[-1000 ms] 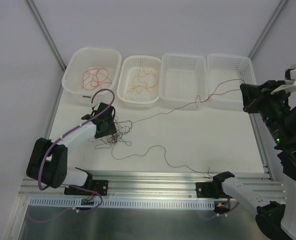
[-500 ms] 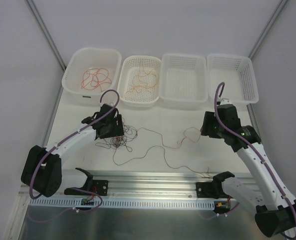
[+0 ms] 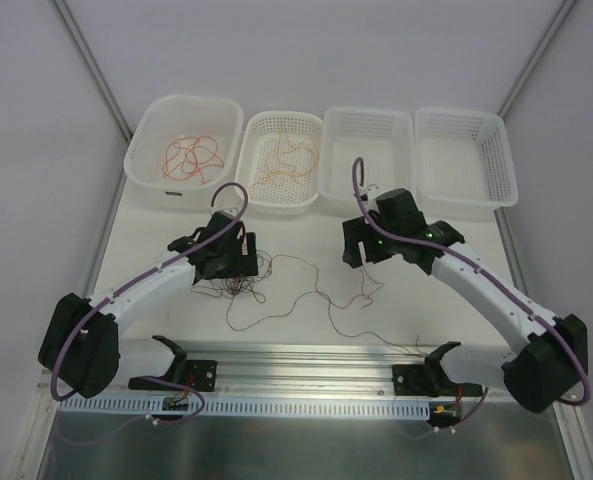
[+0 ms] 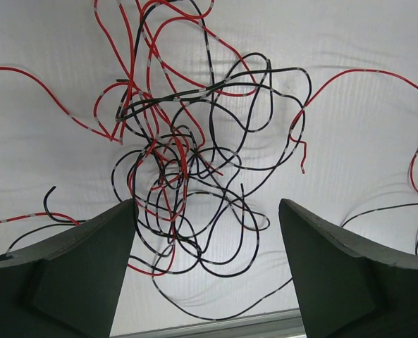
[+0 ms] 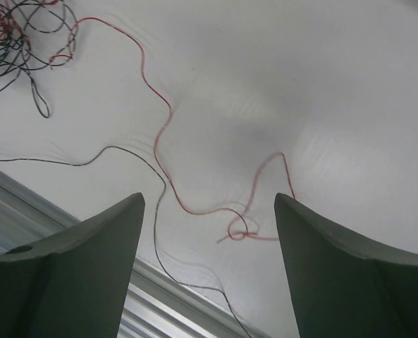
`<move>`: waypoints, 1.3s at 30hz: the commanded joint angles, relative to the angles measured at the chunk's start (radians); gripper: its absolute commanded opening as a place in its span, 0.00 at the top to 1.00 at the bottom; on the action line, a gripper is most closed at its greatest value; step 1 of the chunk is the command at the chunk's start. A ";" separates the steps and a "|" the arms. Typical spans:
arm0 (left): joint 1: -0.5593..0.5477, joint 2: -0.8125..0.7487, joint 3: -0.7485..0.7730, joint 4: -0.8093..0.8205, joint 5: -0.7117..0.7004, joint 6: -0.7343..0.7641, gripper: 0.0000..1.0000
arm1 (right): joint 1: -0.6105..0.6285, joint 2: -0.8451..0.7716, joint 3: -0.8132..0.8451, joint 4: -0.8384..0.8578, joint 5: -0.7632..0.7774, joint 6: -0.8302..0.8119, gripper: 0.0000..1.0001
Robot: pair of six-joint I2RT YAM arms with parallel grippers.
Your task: Untangle the cables
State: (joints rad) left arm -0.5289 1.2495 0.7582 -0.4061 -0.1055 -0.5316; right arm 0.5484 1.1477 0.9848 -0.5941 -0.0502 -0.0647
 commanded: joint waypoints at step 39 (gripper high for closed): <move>0.026 0.197 -0.053 0.081 -0.036 -0.085 0.22 | -0.034 -0.008 0.288 0.192 -0.116 0.029 0.99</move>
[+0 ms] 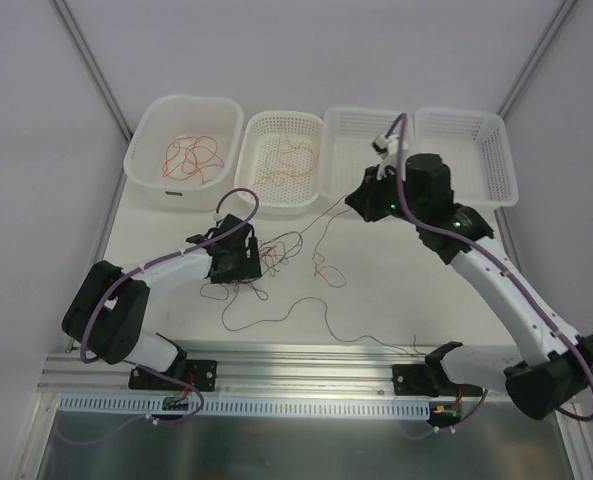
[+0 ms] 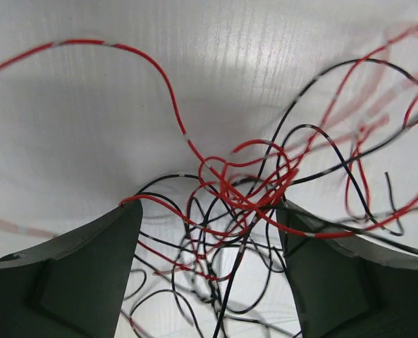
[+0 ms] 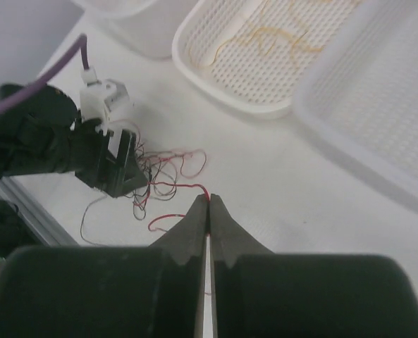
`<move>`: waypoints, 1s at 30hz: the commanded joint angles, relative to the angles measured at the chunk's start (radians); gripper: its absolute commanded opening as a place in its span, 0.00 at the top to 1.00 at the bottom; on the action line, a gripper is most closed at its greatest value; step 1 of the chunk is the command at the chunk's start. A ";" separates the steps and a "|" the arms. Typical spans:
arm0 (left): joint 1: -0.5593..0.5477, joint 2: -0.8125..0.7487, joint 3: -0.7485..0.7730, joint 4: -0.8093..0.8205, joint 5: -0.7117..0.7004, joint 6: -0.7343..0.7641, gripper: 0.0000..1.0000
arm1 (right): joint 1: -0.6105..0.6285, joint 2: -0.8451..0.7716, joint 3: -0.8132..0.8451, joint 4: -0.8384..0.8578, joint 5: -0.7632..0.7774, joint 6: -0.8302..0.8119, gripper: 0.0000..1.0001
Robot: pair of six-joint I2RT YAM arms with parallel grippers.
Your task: Untangle the cables
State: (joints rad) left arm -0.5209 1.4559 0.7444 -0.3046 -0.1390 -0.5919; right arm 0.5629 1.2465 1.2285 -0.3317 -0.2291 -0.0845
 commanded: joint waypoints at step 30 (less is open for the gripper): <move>0.088 -0.333 0.015 -0.122 0.190 0.058 0.13 | -0.232 -0.133 0.347 -0.173 0.116 0.005 0.99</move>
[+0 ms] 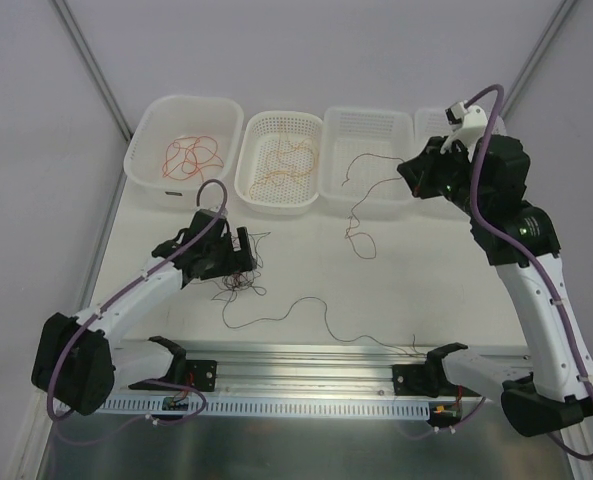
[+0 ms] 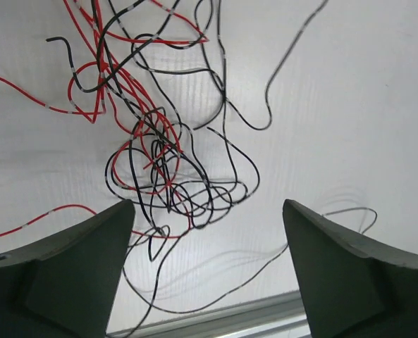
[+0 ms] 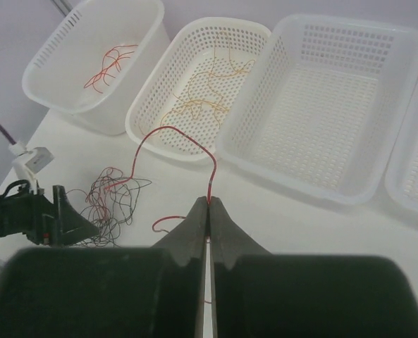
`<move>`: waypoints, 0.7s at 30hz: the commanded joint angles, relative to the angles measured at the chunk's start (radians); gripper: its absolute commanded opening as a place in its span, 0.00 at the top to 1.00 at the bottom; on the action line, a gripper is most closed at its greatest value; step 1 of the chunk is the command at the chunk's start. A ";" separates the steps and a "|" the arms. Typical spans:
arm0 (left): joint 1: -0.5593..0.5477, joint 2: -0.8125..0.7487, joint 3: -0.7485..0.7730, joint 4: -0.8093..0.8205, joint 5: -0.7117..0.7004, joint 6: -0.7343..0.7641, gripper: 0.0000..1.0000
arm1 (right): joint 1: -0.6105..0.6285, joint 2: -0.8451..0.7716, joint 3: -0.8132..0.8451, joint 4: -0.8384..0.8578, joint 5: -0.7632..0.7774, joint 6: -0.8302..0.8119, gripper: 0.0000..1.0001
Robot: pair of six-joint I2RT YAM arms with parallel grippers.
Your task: Untangle the cables
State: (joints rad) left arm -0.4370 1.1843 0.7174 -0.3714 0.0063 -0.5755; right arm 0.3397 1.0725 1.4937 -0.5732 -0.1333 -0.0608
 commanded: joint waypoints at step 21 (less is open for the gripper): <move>0.004 -0.391 -0.045 -0.107 -0.002 0.261 0.01 | -0.074 0.642 0.439 0.374 0.217 -0.201 0.99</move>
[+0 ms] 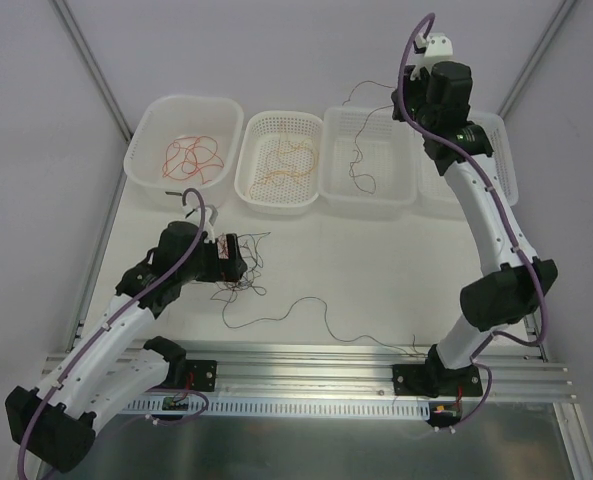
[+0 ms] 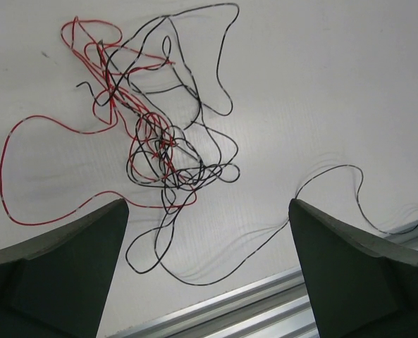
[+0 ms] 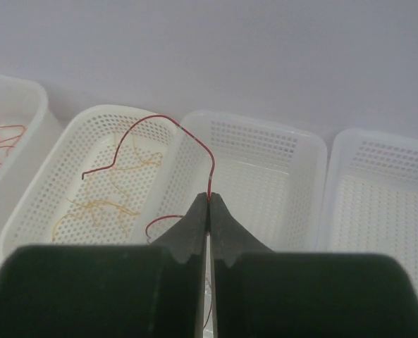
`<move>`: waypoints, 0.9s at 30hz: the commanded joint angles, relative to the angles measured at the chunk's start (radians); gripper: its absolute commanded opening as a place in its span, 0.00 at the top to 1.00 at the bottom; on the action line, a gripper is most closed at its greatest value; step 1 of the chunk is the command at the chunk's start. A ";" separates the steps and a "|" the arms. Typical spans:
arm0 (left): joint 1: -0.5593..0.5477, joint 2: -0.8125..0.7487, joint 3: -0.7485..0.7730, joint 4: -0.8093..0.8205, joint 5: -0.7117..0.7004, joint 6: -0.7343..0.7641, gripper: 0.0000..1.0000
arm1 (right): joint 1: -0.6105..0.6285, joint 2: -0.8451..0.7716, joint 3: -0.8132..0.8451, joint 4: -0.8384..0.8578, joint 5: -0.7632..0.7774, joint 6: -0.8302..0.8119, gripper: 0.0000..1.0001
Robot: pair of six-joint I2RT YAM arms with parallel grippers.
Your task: Untangle the cables
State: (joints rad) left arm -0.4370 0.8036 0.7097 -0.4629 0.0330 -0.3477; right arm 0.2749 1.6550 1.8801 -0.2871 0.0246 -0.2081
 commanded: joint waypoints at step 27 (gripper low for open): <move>0.004 0.480 0.138 0.023 -0.189 -0.191 0.08 | 0.067 -0.539 -0.688 -0.150 -0.072 0.230 0.07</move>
State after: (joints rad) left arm -0.4370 1.1919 0.7830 -0.4686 -0.1215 -0.4965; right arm 0.3130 1.2022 1.2812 -0.4168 -0.0097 -0.0349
